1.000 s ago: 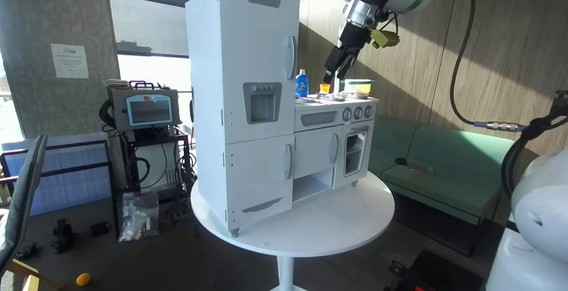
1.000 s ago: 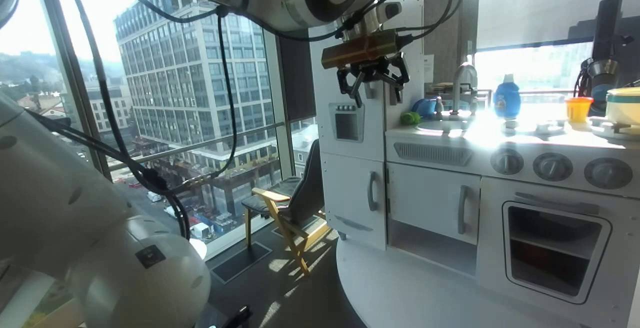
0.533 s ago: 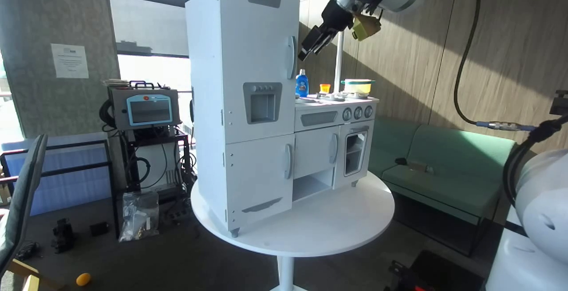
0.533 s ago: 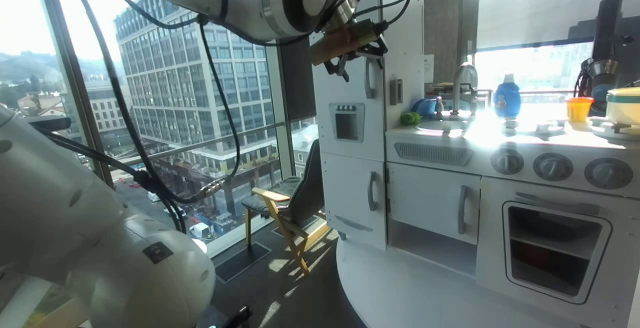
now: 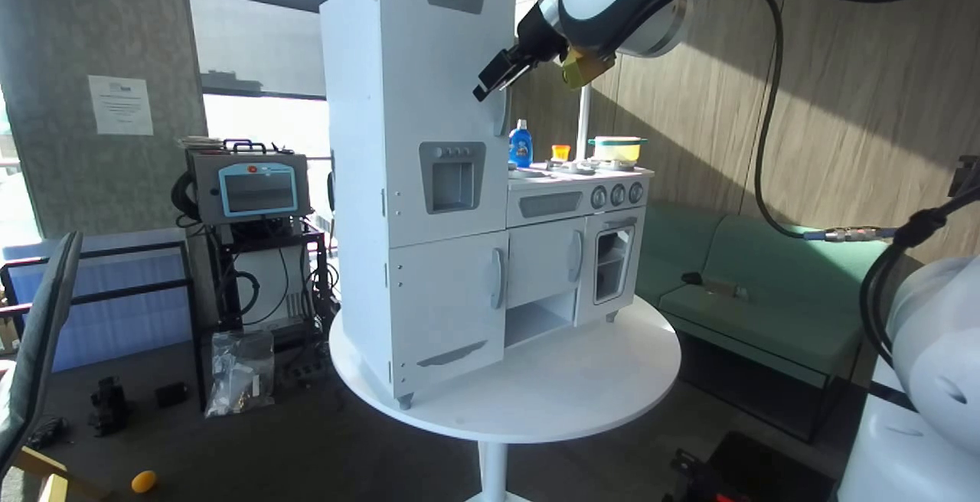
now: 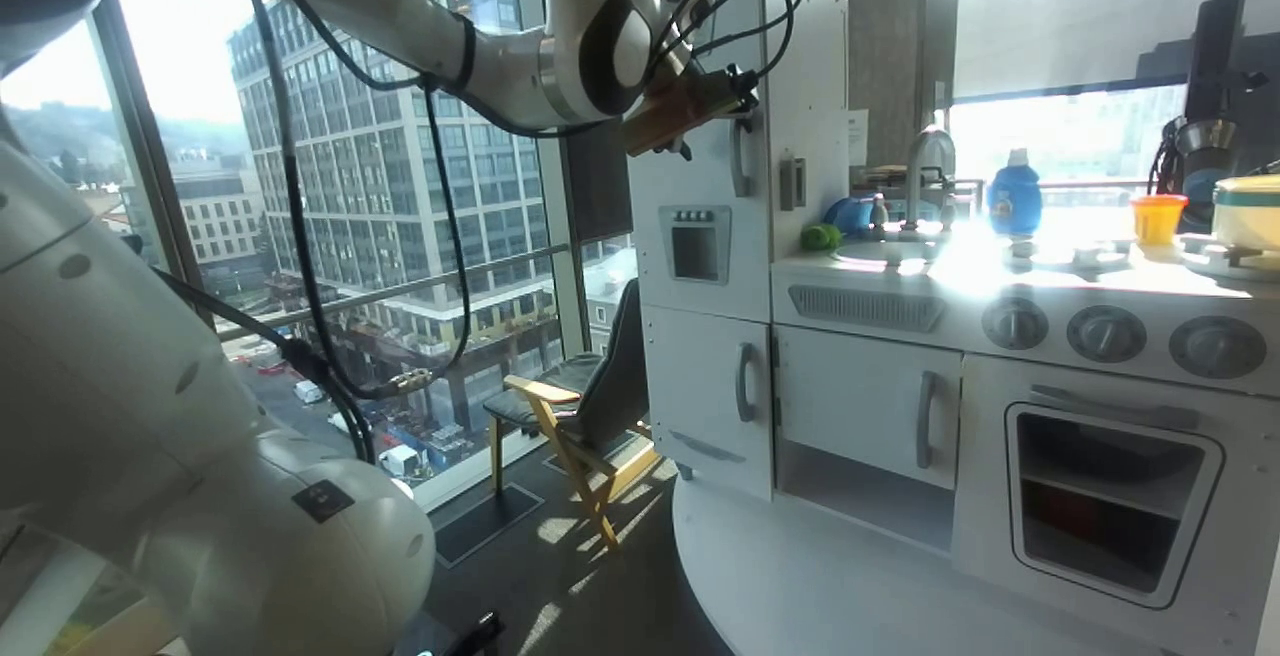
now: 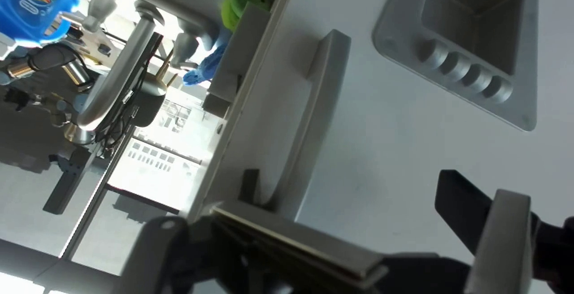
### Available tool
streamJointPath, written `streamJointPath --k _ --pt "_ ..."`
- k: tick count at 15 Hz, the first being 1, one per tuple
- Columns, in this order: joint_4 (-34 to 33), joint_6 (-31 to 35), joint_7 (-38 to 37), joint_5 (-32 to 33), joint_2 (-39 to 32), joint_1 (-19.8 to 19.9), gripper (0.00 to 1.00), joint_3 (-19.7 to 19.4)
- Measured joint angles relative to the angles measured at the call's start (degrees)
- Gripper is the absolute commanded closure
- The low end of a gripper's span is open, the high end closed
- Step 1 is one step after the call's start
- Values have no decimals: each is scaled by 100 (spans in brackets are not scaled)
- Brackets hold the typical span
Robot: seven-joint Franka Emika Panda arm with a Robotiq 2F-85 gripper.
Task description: Open all the cabinet doors
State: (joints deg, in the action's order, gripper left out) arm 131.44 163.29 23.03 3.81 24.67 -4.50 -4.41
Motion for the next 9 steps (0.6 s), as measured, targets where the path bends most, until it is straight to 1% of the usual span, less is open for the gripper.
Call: streamJointPath --k 2,5,9 --pt "0 -74 3 0 22 -33 0 -20" --pt "-1 -366 169 -73 161 -254 0 -201" --pt "25 -1269 975 -583 647 -863 0 -745"
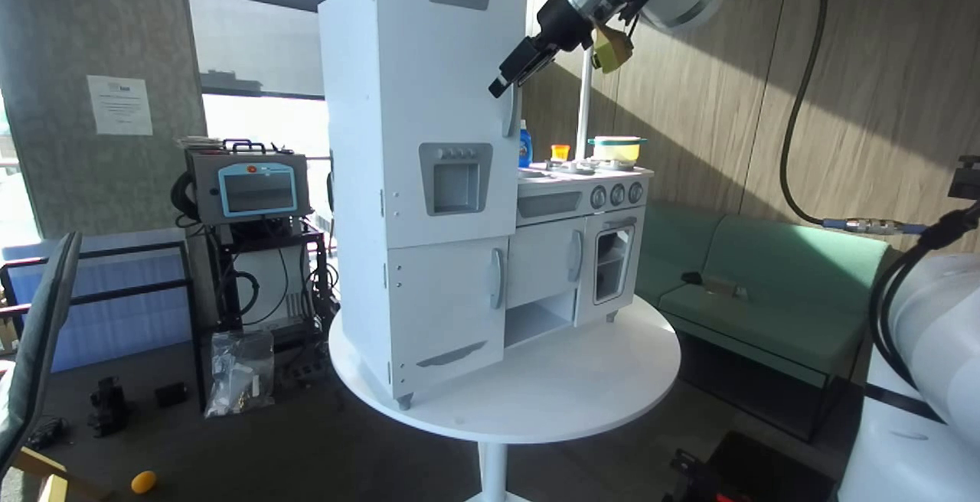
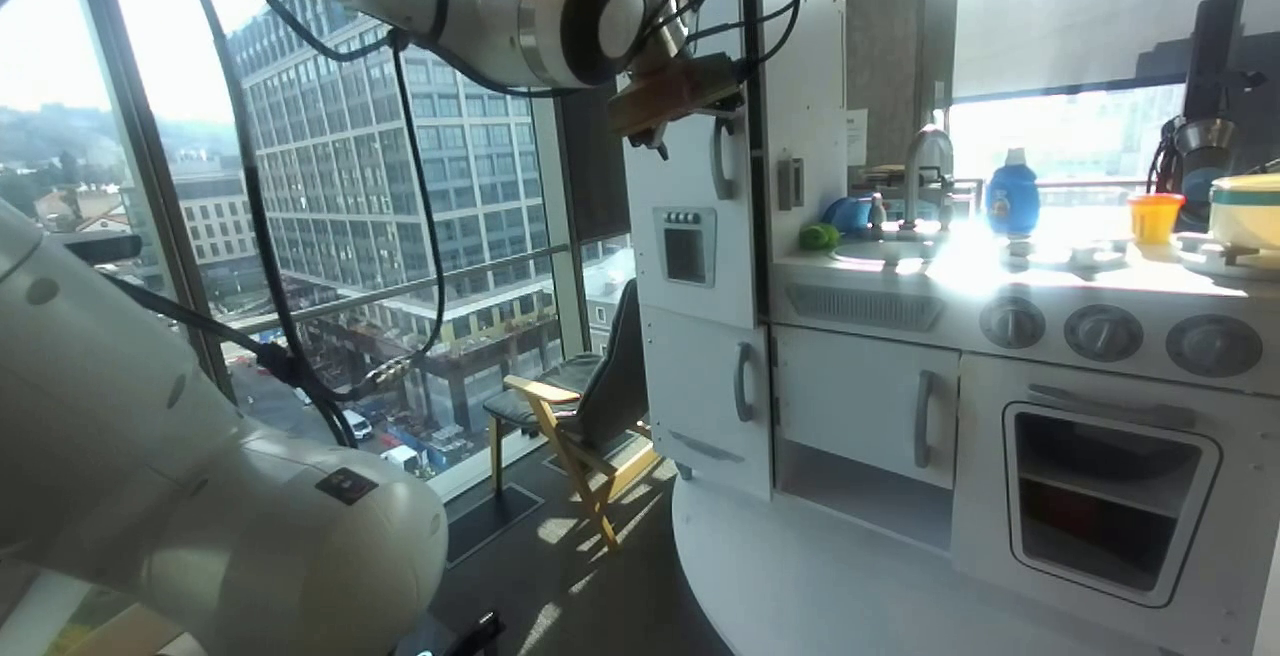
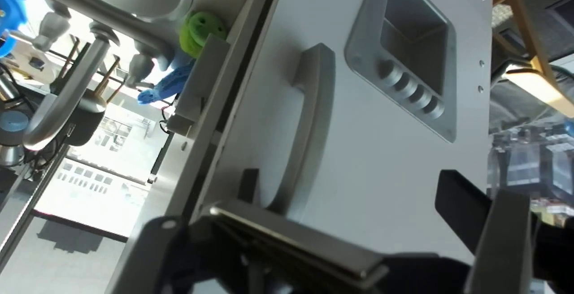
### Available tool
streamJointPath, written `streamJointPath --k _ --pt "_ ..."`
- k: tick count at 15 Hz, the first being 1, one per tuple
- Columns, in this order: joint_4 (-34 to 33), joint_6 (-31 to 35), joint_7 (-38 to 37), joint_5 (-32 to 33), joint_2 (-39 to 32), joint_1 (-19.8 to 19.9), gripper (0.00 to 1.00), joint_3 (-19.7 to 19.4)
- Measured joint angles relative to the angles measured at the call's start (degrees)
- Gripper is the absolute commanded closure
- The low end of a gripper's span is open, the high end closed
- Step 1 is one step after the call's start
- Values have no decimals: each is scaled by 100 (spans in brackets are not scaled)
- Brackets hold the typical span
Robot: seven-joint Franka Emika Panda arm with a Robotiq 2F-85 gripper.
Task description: Open all the cabinet doors
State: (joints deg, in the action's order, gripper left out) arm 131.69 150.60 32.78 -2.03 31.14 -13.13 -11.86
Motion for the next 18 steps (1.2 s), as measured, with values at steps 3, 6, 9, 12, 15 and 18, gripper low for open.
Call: streamJointPath --k 3,6,9,12,15,18 --pt "69 -941 428 -302 373 -268 0 -182" --pt "87 -1825 464 -235 613 -202 0 -60" --pt "78 -2215 194 376 706 300 0 289" --pt "9 -2214 -293 1127 744 905 0 573" --pt "-125 -2049 -716 1813 733 1354 0 649" --pt "-148 -1377 -1287 2122 624 1686 0 648"
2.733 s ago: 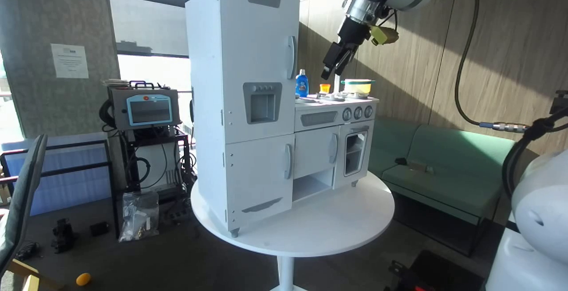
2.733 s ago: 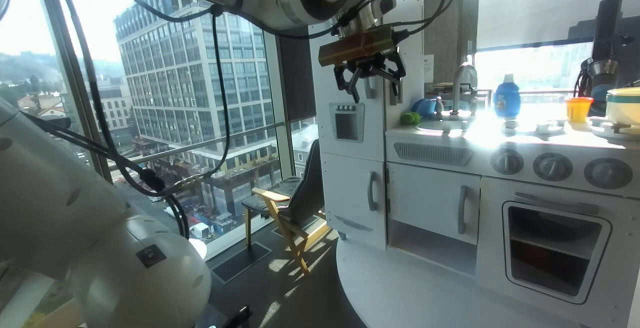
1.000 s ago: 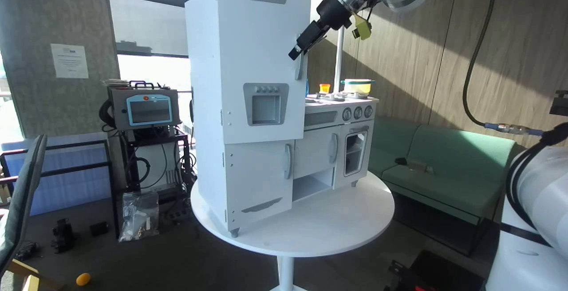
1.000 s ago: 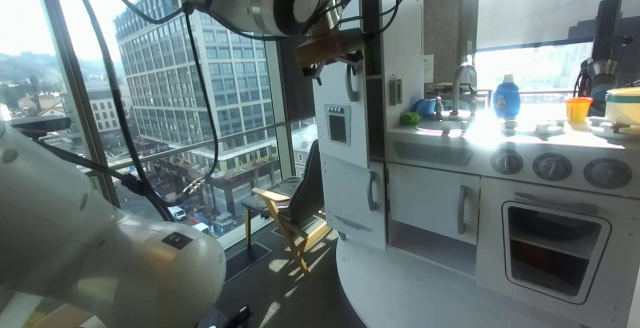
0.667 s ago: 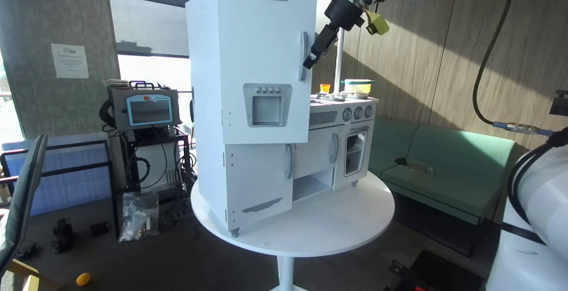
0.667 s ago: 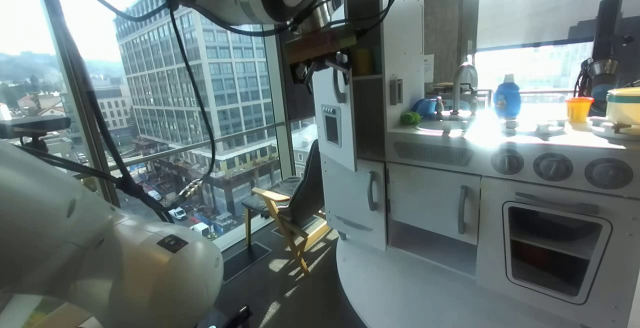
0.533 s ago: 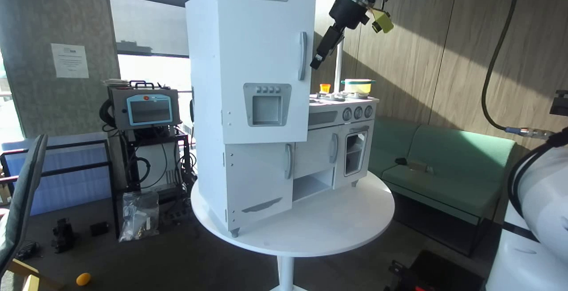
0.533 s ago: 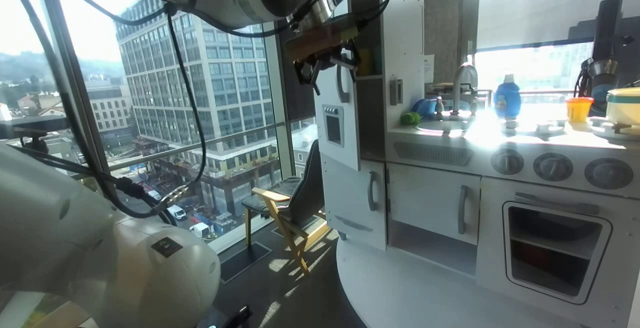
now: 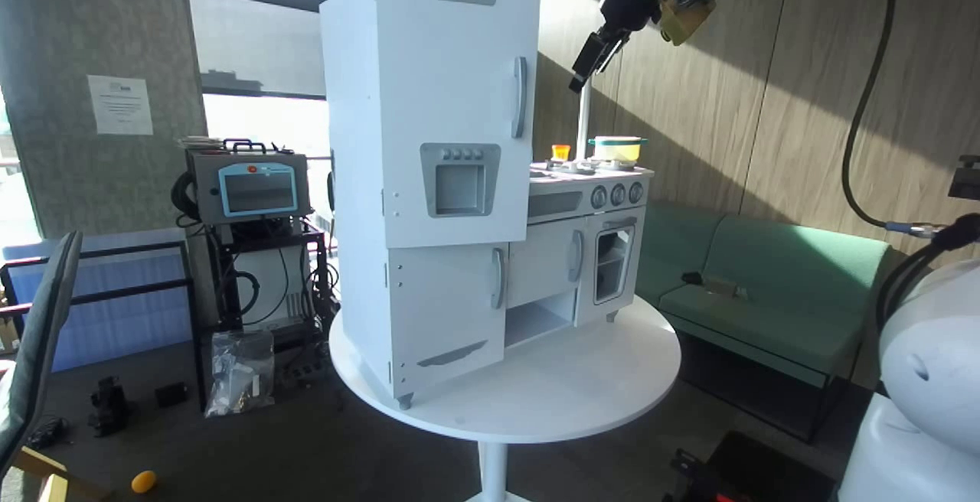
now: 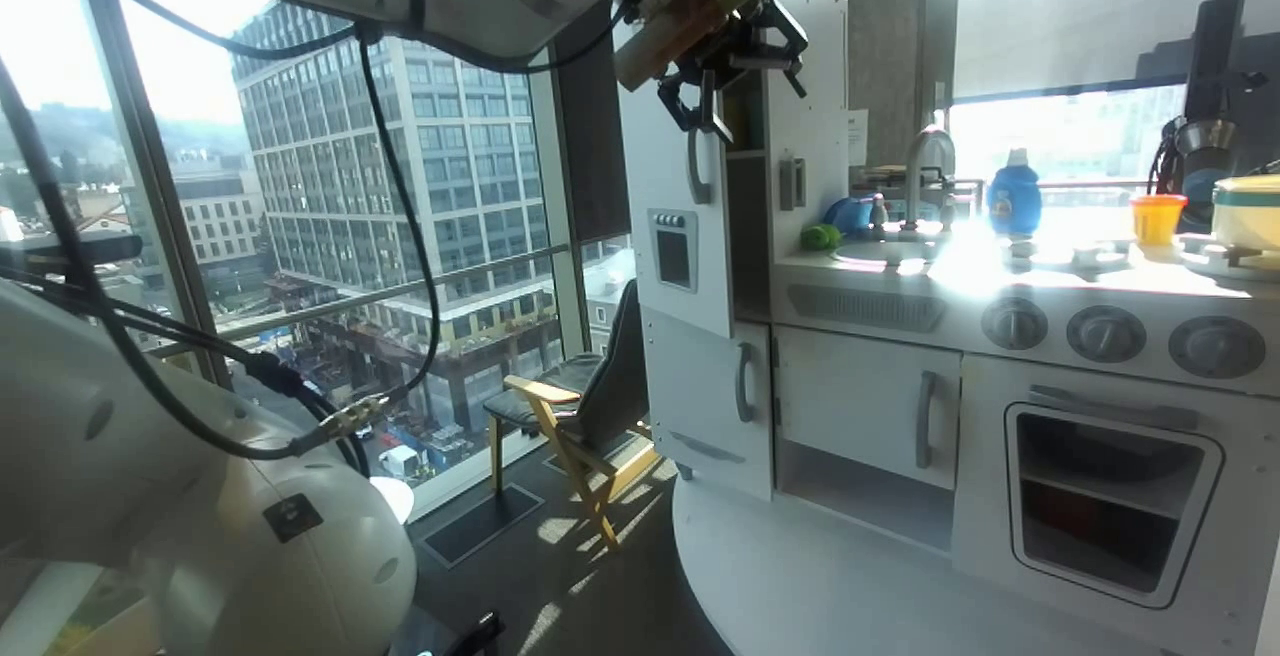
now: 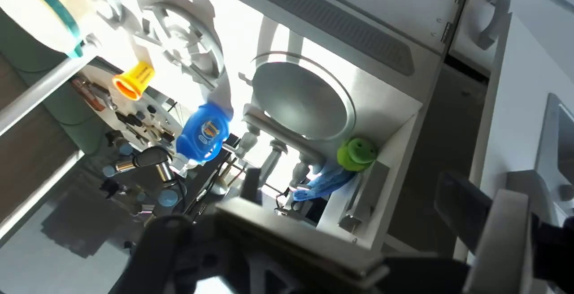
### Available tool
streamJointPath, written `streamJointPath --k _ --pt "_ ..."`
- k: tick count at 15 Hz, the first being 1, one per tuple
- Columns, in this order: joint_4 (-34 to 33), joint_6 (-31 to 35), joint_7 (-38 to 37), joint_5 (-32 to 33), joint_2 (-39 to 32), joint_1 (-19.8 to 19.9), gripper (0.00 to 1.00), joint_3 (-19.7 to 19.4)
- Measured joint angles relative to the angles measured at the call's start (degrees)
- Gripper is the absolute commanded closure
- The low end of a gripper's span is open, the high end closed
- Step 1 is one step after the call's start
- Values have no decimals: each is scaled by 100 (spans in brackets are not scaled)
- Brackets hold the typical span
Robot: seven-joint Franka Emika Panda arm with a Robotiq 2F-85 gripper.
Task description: Open all the cabinet doors
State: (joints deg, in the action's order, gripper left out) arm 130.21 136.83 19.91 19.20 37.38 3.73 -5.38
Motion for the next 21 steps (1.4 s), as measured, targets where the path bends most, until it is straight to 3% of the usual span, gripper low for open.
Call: streamJointPath --k 4,10,13,17,21 --pt "-32 963 -1075 10 -422 358 0 111" --pt "-364 2321 -2457 32 -1203 849 0 675" --pt "-365 2081 -2349 -253 -1162 639 0 674" --pt "-278 1062 -1367 -1054 -727 -151 0 311" --pt "51 393 -554 -1409 -121 -766 0 124"
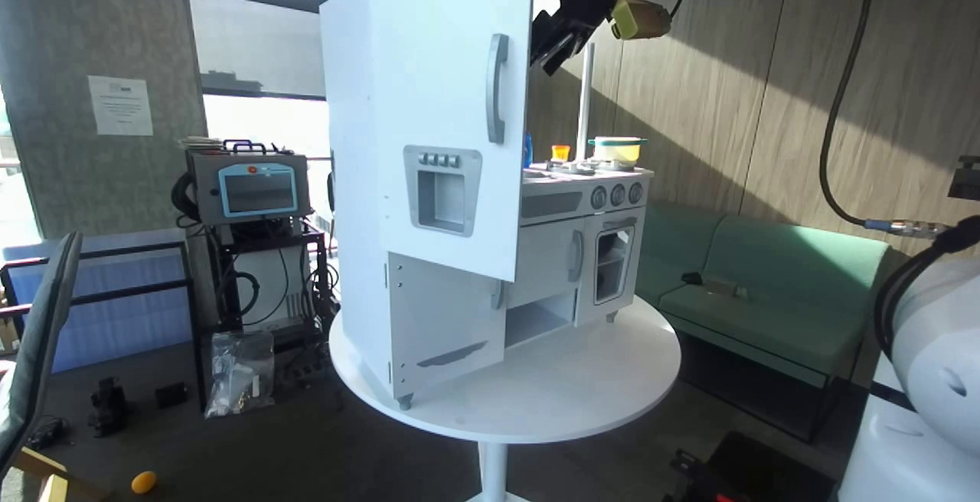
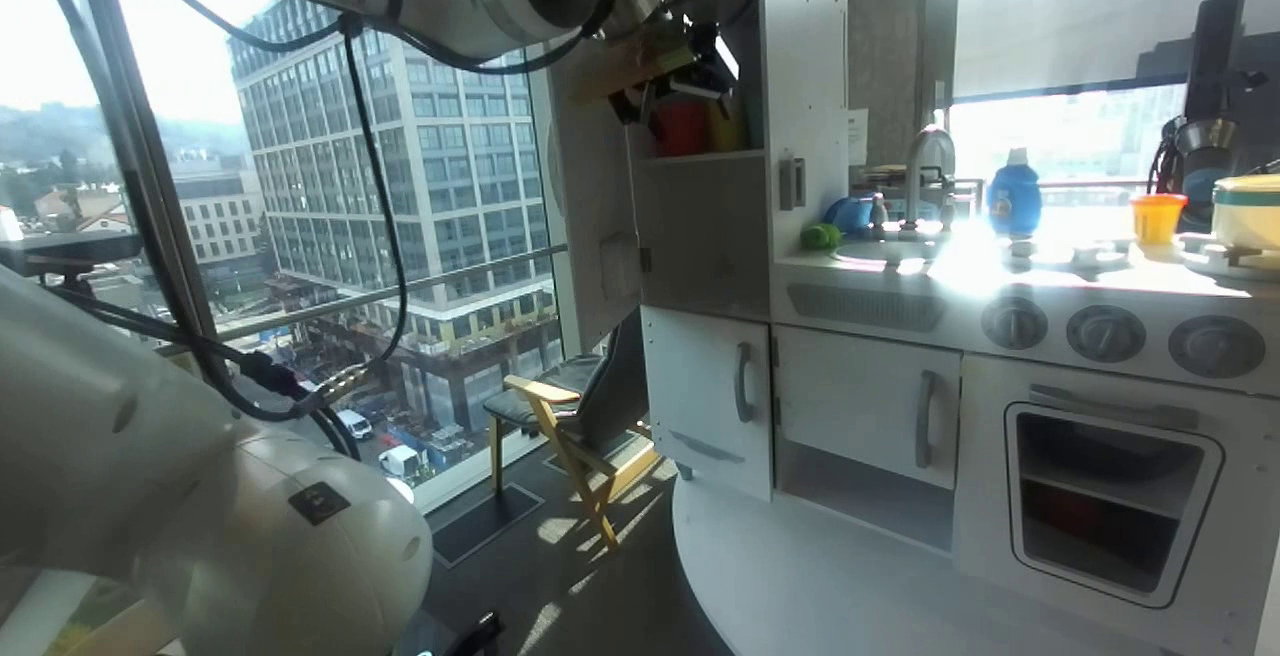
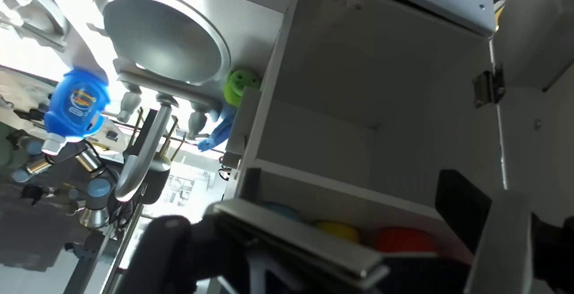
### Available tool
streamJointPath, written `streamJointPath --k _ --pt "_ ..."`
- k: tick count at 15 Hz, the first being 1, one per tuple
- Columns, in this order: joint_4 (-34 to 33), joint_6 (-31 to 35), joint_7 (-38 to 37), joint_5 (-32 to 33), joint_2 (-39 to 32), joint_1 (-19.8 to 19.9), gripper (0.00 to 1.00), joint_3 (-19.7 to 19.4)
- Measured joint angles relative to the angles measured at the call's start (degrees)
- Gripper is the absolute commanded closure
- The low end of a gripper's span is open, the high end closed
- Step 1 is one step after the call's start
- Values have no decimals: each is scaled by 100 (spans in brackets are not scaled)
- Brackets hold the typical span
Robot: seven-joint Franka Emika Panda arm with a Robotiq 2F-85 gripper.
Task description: Open all the cabinet doors
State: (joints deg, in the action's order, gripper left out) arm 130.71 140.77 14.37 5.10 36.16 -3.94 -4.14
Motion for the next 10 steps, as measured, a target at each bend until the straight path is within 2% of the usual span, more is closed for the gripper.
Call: streamJointPath --k 3,10 --pt "245 66 129 -14 74 -389 0 148" --pt "487 1274 -15 -5 -466 -736 0 932"
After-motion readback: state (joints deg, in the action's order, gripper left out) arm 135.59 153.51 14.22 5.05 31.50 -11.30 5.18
